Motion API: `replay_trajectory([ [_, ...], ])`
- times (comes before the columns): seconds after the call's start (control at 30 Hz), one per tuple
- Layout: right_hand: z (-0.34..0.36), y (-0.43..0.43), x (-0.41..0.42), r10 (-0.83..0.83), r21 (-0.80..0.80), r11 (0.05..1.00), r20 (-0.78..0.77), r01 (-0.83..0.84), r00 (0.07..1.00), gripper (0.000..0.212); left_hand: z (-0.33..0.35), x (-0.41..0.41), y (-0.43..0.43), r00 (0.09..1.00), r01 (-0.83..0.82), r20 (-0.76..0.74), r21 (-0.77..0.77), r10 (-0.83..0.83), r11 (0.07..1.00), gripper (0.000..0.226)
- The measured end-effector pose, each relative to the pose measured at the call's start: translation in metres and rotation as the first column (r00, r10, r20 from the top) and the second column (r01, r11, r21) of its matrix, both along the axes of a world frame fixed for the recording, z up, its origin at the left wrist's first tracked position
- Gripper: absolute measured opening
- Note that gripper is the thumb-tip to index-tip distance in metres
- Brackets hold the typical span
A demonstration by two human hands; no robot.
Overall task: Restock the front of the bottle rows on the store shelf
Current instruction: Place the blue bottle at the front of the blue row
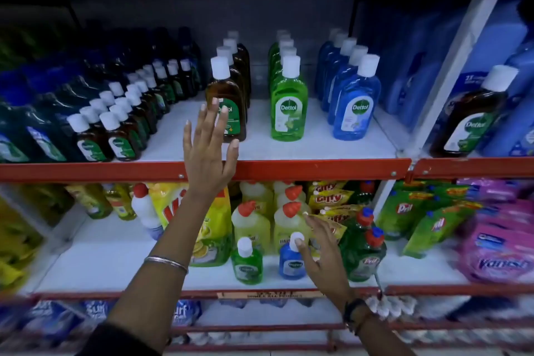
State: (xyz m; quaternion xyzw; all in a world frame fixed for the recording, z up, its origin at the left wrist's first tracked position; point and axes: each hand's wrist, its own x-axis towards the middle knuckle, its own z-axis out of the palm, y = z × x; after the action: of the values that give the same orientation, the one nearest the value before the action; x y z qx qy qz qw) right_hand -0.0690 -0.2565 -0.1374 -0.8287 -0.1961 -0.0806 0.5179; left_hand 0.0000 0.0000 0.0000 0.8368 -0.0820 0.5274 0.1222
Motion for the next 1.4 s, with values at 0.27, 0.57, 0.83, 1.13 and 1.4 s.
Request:
replay_trajectory([
  [0.27, -0.032, 0.003, 0.007, 0.006, 0.024, 1.000, -0.261, 0.001, 0.965, 0.041, -0.008, 0.013, 0.009, 0.981, -0.181, -0.069, -0.001, 0.181, 0.983, 0.058],
  [0.57, -0.013, -0.005, 0.012, -0.018, 0.199, 0.978, -0.245, 0.069, 0.969, 0.043, -0.009, 0.014, 0.010, 0.976, -0.202, -0.071, 0.039, 0.205, 0.979, 0.058],
  [0.83, 0.090, -0.020, 0.024, -0.092, 0.324, 0.942, -0.010, 0.090, 0.996, 0.036, -0.007, 0.012, 0.008, 0.976, -0.200, -0.080, 0.037, 0.202, 0.979, 0.058],
  [1.13, 0.212, -0.039, 0.055, -0.266, 0.518, 0.851, 0.276, 0.090, 0.924, 0.023, -0.006, 0.011, 0.009, 0.975, -0.193, -0.102, 0.038, 0.196, 0.981, 0.059],
  [1.4, 0.253, -0.049, 0.104, -0.490, 0.614, 0.757, 0.305, 0.225, 0.817, 0.040, -0.005, 0.009, 0.008, 0.974, -0.200, -0.104, 0.033, 0.202, 0.979, 0.059],
])
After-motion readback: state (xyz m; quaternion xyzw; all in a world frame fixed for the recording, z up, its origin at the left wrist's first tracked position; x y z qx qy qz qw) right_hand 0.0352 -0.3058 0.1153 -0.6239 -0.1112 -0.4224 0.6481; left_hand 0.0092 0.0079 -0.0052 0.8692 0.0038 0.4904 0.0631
